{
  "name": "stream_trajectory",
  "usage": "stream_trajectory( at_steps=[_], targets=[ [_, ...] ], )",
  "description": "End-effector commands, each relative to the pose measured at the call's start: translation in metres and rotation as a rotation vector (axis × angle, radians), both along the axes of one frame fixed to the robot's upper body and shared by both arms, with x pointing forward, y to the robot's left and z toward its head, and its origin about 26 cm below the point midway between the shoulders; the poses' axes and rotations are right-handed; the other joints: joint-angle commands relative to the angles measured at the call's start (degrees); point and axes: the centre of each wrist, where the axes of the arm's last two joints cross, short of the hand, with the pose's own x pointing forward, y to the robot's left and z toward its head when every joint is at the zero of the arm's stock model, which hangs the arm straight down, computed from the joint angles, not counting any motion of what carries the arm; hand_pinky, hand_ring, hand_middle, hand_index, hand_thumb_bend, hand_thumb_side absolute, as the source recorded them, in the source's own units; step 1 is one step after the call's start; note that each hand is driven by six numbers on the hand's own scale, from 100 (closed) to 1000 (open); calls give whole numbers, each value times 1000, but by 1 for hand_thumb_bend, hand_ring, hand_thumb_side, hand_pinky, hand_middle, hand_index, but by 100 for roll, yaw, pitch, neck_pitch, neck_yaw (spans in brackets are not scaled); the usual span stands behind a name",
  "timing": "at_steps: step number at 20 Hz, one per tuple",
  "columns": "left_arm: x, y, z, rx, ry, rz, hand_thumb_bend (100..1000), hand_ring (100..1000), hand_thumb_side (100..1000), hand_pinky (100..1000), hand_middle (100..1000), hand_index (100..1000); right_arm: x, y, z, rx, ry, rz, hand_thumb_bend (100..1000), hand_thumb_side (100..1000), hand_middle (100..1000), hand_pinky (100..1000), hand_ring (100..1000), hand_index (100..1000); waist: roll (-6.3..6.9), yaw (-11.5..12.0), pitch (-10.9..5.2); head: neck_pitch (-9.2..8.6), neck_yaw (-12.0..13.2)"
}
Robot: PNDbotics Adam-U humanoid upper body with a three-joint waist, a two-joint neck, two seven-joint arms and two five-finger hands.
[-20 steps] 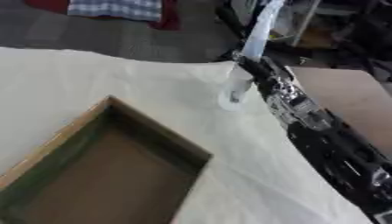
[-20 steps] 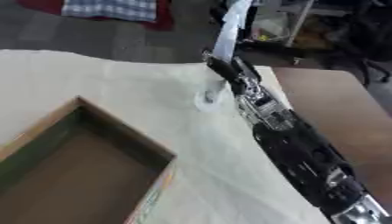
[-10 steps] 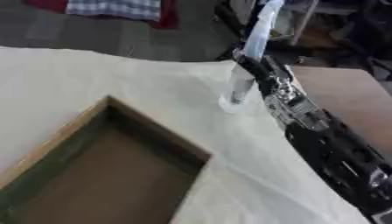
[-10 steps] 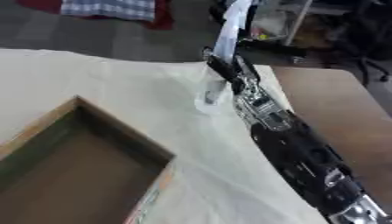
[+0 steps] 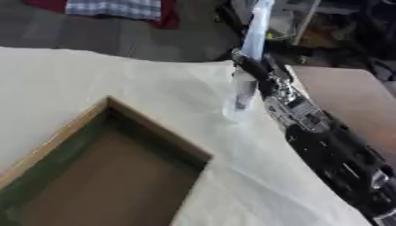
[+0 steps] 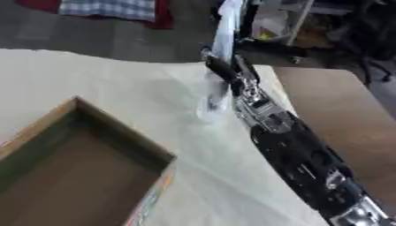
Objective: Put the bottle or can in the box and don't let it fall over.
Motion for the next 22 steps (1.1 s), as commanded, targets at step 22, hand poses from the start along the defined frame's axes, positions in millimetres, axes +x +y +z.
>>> stream_trajectory(
  at_steps=[22],
  targets=[
    [-6, 1, 9, 29, -28, 5, 442, 1000, 563, 1000, 1000, 725, -21, 10, 30, 41, -176, 66, 100, 470, 433, 824, 399, 139, 6, -123, -316, 136, 7]
  ],
)
